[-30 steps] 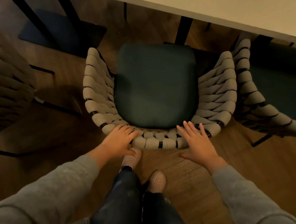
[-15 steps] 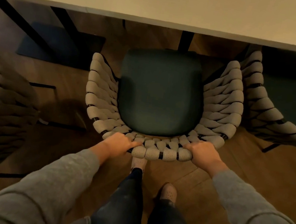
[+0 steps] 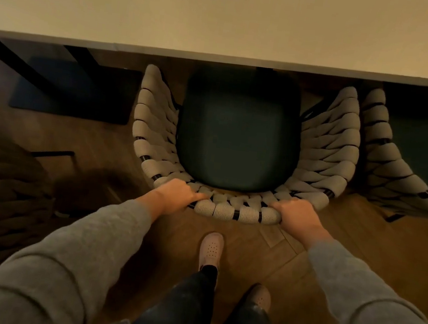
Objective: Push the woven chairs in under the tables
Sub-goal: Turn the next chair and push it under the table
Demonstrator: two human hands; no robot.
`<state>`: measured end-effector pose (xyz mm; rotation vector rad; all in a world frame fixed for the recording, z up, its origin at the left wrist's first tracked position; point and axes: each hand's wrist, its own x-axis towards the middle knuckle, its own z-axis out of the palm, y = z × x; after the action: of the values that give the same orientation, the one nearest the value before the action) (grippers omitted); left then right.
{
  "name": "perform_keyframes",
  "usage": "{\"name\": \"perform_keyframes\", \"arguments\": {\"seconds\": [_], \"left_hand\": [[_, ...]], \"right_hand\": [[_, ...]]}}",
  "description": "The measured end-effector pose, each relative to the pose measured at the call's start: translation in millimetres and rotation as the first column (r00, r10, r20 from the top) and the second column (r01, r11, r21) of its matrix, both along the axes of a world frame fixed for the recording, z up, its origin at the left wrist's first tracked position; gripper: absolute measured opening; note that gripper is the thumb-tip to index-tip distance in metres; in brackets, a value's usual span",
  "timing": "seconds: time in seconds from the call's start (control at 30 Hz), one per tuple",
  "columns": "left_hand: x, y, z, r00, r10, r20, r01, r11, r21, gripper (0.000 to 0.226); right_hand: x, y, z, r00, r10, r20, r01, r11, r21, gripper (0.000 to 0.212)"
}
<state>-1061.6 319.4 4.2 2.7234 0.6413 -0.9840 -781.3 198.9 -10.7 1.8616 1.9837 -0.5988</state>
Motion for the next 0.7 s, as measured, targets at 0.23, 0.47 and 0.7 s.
{"name": "perform_keyframes", "arguments": {"seconds": [0.23, 0.47, 0.7], "left_hand": [[17, 32, 5, 0.999, -0.014, 0.038, 0.012, 0.999, 0.038, 0.062], [27, 46, -2, 0.998, -0.013, 0.060, 0.011, 0.999, 0.040, 0.063], [27, 40, -13, 1.000, 0.017, 0.027, -0.019, 0.996, 0.092, 0.062]], "right_hand": [[15, 30, 1, 0.999, -0.032, 0.013, 0.032, 0.999, 0.008, 0.038], [27, 43, 2, 0.999, -0.033, 0.028, 0.034, 0.999, -0.033, 0.039], [28, 47, 1, 0.997, -0.071, -0.023, 0.070, 0.996, -0.054, 0.034]]}}
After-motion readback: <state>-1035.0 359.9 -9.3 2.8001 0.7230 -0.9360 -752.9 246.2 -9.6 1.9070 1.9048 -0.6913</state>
